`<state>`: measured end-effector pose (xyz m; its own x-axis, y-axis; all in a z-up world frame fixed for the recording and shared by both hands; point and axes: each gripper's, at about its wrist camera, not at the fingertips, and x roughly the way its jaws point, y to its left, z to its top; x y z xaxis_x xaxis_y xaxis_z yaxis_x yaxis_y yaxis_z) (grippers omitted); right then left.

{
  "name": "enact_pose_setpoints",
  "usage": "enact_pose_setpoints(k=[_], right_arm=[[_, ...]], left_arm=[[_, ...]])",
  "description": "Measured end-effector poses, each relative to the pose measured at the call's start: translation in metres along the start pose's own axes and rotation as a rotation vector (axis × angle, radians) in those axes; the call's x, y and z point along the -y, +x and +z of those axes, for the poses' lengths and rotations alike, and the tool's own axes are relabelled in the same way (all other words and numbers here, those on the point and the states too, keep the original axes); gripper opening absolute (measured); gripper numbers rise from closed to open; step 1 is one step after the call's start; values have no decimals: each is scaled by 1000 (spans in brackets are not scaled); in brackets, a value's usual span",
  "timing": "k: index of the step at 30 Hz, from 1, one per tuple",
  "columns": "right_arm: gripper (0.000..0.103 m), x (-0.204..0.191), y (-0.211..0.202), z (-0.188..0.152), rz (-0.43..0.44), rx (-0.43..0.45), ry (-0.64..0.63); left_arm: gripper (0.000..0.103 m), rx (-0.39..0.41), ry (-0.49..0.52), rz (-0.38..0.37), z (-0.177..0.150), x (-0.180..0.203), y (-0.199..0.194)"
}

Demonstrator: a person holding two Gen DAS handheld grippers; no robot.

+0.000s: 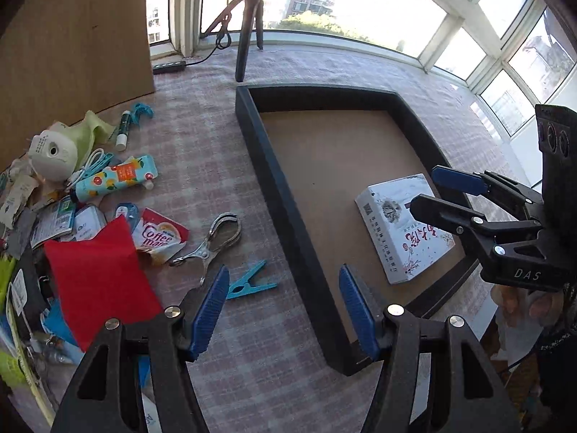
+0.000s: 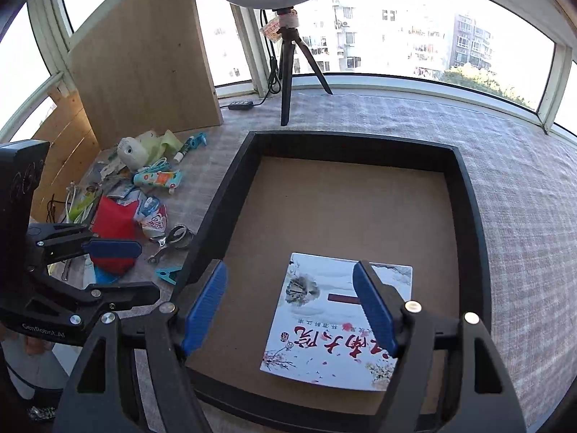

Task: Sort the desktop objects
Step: 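Carry the white box into the black tray and open the right gripper, then grasp the red cloth pouch with the right gripper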

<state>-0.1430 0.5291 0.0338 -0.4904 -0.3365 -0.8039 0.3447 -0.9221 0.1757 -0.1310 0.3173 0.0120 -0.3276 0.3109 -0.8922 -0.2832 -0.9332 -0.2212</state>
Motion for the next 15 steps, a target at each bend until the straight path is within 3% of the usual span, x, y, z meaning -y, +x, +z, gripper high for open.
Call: enact_pose_setpoints(k=[6, 8, 9, 10, 15], right_arm=[[70, -65, 36, 18, 130, -66, -79], [61, -85, 51, 21, 165, -92, -97], [51, -93, 59, 23, 173, -105, -106], [47, -101, 68, 24, 181, -121, -111], [46, -137, 107, 29, 257, -195, -126]], left_arm=[[60, 22, -170, 118, -29, -85, -16], [60, 21, -214, 150, -39, -105, -18], [60, 19, -231, 162, -43, -115, -18], [60, 18, -247, 169, -47, -122, -18], [60, 0, -256, 178, -55, -137, -12]])
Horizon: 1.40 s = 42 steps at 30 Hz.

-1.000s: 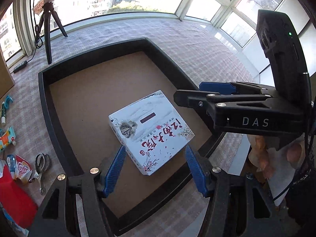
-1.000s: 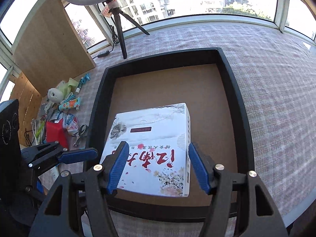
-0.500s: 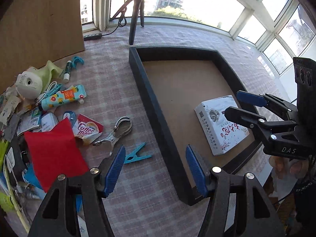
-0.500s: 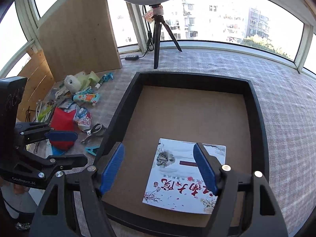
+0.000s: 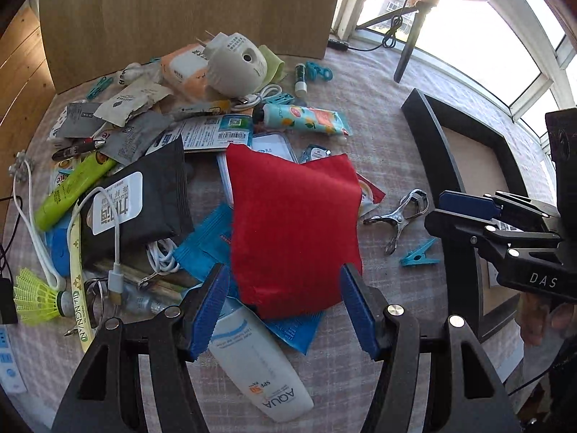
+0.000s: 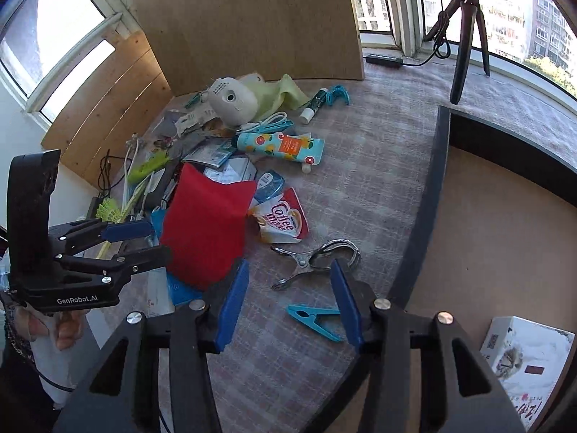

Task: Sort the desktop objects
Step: 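Grasp the red cloth pouch with the right gripper, then carry the red pouch into the tray and release it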

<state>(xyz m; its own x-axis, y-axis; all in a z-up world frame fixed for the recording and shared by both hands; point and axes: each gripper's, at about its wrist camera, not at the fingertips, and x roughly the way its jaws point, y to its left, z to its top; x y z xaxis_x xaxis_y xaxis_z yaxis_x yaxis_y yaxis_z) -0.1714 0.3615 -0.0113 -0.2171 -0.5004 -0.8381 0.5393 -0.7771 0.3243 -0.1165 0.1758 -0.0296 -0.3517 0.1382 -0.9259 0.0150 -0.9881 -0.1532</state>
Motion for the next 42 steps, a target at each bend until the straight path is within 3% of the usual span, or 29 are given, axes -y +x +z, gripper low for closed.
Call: enact_pose_setpoints(k=[5, 16, 18, 30, 42], right_arm=[[46, -20, 32, 11, 26, -55, -31], [47, -28, 78, 23, 199, -162, 66], [49, -34, 79, 24, 190, -161, 55], [49, -37, 49, 35, 176, -100, 36], [49, 15, -10, 41, 68, 8, 80]], left_arm=[[62, -15, -1, 4, 3, -3, 11], [64, -48, -35, -58, 5, -5, 29], [64, -49, -37, -60, 6, -5, 28], [64, 17, -31, -100, 15, 16, 1], [64, 49, 58, -150, 52, 90, 1]])
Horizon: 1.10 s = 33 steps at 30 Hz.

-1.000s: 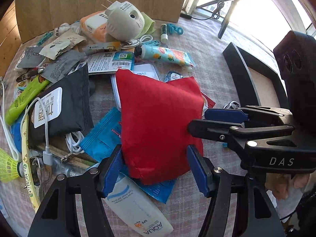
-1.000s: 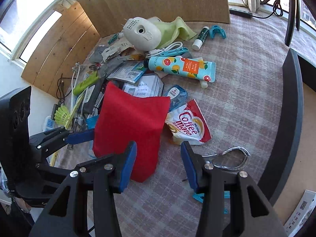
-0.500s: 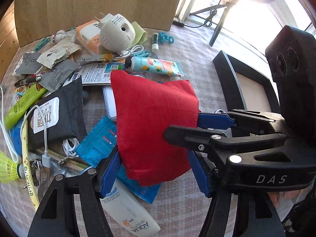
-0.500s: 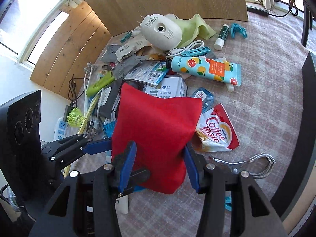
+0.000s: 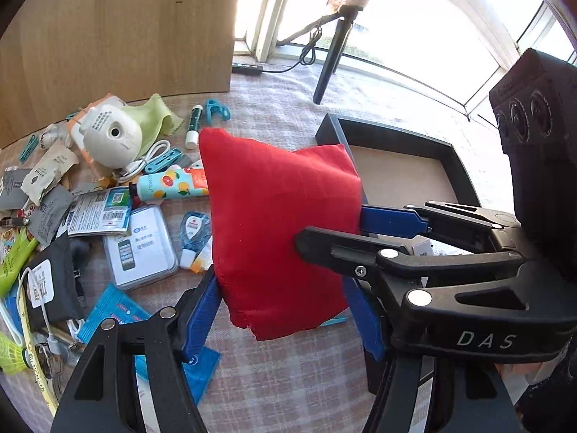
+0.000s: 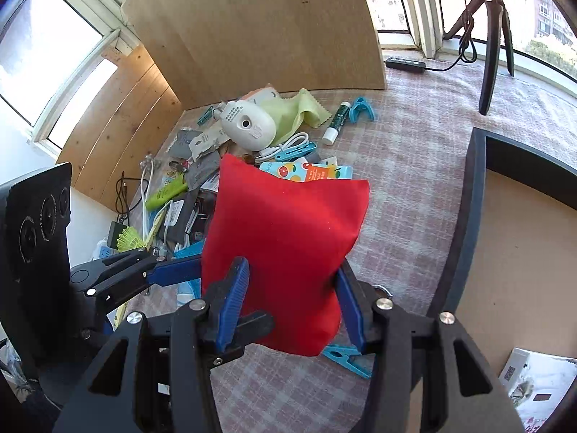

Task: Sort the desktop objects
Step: 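Carry the red pouch into the tray and release it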

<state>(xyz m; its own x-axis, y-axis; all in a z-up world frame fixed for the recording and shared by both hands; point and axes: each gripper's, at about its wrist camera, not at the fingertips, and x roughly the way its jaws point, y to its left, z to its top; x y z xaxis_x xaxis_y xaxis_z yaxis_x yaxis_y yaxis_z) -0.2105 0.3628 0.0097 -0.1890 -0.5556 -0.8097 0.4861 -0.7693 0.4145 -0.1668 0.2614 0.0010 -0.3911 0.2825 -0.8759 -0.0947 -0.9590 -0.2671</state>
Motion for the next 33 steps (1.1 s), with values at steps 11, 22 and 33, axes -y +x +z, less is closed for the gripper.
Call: enact_pose_setpoints(k=[11, 22, 33], right_arm=[[49, 82, -56, 0, -133, 62, 114], [49, 155, -100, -15, -259, 101, 222], [54, 195, -130, -22, -375, 124, 281]], left_arm=[[64, -42, 133, -90, 40, 92, 47], [64, -87, 222, -156, 64, 173, 85], [67, -88, 234, -110, 71, 196, 95]])
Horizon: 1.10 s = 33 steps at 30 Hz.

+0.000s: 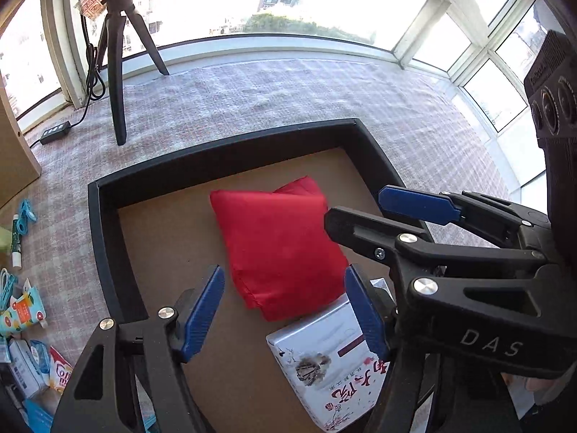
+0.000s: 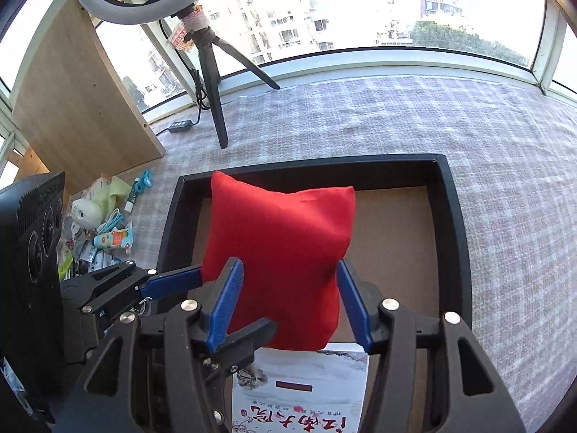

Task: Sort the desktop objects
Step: 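Carry the red pouch into the tray and release it, then reach the right gripper to the blue tape roller and grasp it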

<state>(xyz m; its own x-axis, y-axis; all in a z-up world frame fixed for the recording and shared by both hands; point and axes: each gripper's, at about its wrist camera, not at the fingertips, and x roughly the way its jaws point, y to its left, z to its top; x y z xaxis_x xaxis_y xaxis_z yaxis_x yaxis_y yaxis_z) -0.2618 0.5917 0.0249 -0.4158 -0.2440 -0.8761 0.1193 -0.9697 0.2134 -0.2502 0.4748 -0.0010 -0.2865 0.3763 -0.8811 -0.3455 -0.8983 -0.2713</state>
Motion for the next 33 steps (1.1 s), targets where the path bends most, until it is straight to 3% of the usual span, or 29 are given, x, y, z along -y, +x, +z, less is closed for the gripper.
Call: enact_pose_setpoints(k=[5, 14, 22, 27, 33], right_arm=[[54, -7, 3, 0, 3, -6, -10], [54, -66, 15, 6, 74, -15, -119], [54, -135, 41, 12, 141, -63, -266], [54, -176, 57, 1, 197, -116, -341], [54, -215, 85, -16, 258, -207, -369]], left_arm=[[67, 15, -43, 29, -2, -28, -12], [67, 59, -163, 118, -27, -98, -47], [67, 83, -320, 215, -71, -180, -86], [67, 57, -415, 250, -107, -230, -102], [67, 39, -550, 234, -142, -280, -105]])
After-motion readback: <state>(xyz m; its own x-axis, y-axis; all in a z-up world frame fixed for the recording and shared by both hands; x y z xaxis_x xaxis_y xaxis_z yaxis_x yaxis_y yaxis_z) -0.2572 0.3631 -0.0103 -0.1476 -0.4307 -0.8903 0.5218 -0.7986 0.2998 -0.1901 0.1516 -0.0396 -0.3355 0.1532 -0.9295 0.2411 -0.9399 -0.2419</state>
